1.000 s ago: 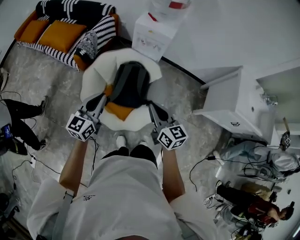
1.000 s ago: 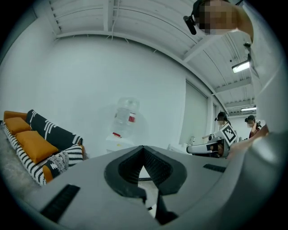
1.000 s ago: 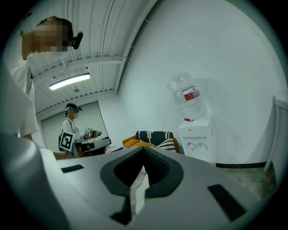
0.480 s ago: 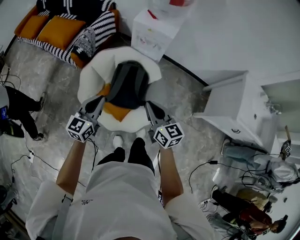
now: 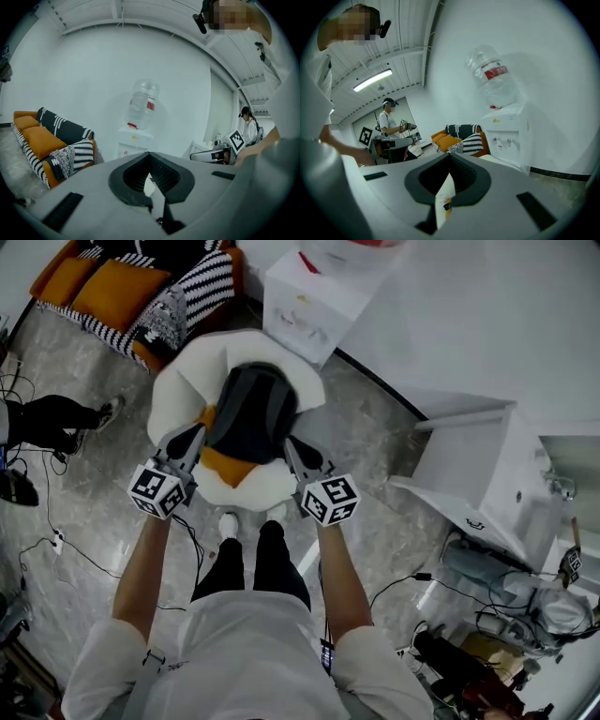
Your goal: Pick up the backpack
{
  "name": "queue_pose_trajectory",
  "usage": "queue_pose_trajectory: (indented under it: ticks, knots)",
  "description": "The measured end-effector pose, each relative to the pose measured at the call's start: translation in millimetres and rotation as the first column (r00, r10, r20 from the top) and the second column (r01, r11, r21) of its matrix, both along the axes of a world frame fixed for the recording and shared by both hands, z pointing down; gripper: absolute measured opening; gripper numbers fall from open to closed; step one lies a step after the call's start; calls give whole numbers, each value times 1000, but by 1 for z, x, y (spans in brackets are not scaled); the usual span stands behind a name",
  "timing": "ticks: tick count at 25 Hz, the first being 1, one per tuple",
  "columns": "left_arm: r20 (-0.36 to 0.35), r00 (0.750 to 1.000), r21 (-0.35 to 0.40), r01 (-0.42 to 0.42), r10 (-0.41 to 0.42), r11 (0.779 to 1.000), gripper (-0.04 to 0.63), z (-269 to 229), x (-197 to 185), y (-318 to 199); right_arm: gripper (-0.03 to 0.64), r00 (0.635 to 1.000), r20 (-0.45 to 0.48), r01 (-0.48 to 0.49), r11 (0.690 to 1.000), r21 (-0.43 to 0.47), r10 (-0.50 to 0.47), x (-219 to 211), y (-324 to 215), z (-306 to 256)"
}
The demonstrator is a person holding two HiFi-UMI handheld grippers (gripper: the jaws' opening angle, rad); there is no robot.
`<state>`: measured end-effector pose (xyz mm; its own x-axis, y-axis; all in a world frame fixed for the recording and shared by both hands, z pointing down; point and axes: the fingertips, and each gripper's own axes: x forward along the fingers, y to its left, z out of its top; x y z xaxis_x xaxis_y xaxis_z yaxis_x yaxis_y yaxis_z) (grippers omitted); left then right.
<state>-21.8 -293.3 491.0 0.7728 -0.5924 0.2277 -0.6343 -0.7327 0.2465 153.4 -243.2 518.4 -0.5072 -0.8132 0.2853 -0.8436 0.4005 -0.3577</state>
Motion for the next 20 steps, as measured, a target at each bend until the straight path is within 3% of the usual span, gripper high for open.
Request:
queue_pose_trajectory:
  ticks: [9, 20]
  knots:
    - [51, 998, -56, 29, -27, 998, 2, 86, 23, -49, 6, 1000, 12, 1, 998, -64, 0, 22, -52, 84]
    - [138, 990, -126, -5, 23, 992, 2, 187, 40, -95, 6, 1000, 19, -5, 993, -120, 7, 30, -91, 179]
